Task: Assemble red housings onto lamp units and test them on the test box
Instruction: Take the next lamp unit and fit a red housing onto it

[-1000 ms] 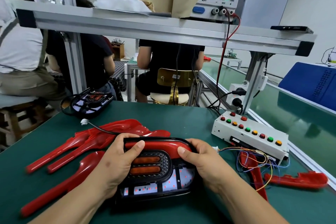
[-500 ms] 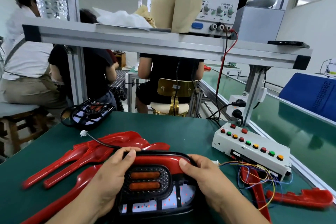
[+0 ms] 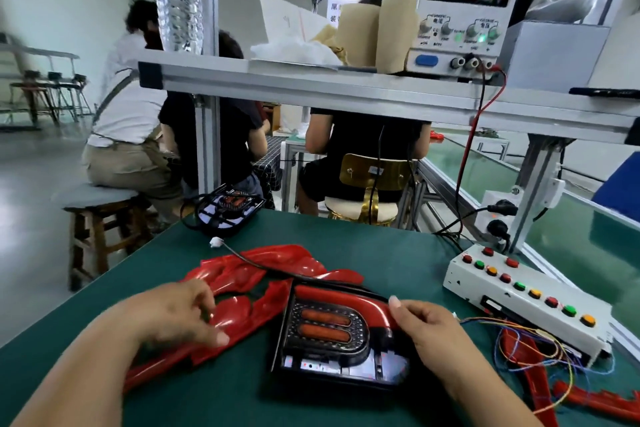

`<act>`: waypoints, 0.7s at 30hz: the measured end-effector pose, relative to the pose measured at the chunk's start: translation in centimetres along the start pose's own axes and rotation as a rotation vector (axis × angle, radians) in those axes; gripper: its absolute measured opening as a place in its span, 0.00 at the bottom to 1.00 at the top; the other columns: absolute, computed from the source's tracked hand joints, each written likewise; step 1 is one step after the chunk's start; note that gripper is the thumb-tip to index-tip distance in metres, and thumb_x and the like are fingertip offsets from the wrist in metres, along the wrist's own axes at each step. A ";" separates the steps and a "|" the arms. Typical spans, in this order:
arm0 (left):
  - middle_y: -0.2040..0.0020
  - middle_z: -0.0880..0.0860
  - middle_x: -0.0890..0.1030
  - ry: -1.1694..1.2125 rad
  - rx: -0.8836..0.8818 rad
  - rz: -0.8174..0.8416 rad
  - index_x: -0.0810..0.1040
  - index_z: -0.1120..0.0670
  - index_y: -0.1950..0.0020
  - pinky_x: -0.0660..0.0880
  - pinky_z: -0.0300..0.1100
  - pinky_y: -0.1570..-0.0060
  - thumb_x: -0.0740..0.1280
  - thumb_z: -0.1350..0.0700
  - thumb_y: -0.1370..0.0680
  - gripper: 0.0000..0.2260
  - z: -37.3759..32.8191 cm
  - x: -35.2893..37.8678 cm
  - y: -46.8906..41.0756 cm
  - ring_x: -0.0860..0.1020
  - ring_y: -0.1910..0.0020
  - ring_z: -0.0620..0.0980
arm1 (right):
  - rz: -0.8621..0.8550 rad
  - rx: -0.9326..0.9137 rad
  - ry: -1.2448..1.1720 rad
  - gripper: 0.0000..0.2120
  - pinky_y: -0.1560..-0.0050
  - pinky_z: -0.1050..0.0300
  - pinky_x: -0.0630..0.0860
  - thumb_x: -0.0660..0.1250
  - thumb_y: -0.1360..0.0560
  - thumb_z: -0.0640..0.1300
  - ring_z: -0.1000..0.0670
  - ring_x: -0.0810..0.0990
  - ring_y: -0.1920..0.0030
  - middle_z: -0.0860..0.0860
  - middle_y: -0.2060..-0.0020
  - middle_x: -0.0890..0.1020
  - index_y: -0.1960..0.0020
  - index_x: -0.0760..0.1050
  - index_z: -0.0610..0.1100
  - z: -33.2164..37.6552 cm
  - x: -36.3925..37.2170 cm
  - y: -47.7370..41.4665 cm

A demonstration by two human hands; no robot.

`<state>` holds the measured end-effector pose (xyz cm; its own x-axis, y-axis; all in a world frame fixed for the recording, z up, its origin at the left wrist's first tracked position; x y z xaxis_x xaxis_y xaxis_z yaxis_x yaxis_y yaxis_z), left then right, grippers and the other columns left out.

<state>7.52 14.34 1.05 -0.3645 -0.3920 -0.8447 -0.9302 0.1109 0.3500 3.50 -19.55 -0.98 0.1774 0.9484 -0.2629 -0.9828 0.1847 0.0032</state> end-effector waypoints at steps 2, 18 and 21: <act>0.48 0.44 0.76 -0.053 -0.034 0.048 0.71 0.45 0.46 0.73 0.39 0.48 0.79 0.42 0.34 0.24 0.2 0.5 0.2 0.76 0.48 0.44 | -0.064 -0.025 0.002 0.15 0.58 0.60 0.77 0.66 0.22 0.52 0.53 0.83 0.63 0.47 0.64 0.86 0.60 0.85 0.46 0.2 -0.4 -0.1; 0.60 0.36 0.80 0.093 0.503 -0.701 0.80 0.38 0.56 0.75 0.42 0.56 0.79 0.47 0.34 0.12 -8.7 -3.7 4.5 0.77 0.59 0.37 | -0.214 -0.146 -0.205 0.13 0.63 0.65 0.70 0.66 0.26 0.56 0.58 0.78 0.64 0.53 0.63 0.82 0.51 0.82 0.48 3.4 -3.0 1.0; 0.53 0.36 0.78 -0.040 0.719 -0.671 0.78 0.37 0.46 0.75 0.43 0.50 0.76 0.43 0.32 0.17 -14.5 0.5 5.0 0.76 0.52 0.37 | 0.089 -0.181 -0.320 0.20 0.64 0.61 0.71 0.71 0.30 0.61 0.52 0.76 0.66 0.50 0.64 0.81 0.42 0.80 0.53 4.5 -0.8 1.6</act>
<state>3.33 1.50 8.26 0.2597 -0.5467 -0.7960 -0.7447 0.4114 -0.5255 1.98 -18.85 3.53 0.0696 0.9965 0.0454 -0.9833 0.0762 -0.1655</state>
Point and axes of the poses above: each hand's wrist, its own y-axis away from the middle knuckle, its own x-axis out of the palm, z = x × y, the point moved 6 cm from there along -y, towards the middle knuckle
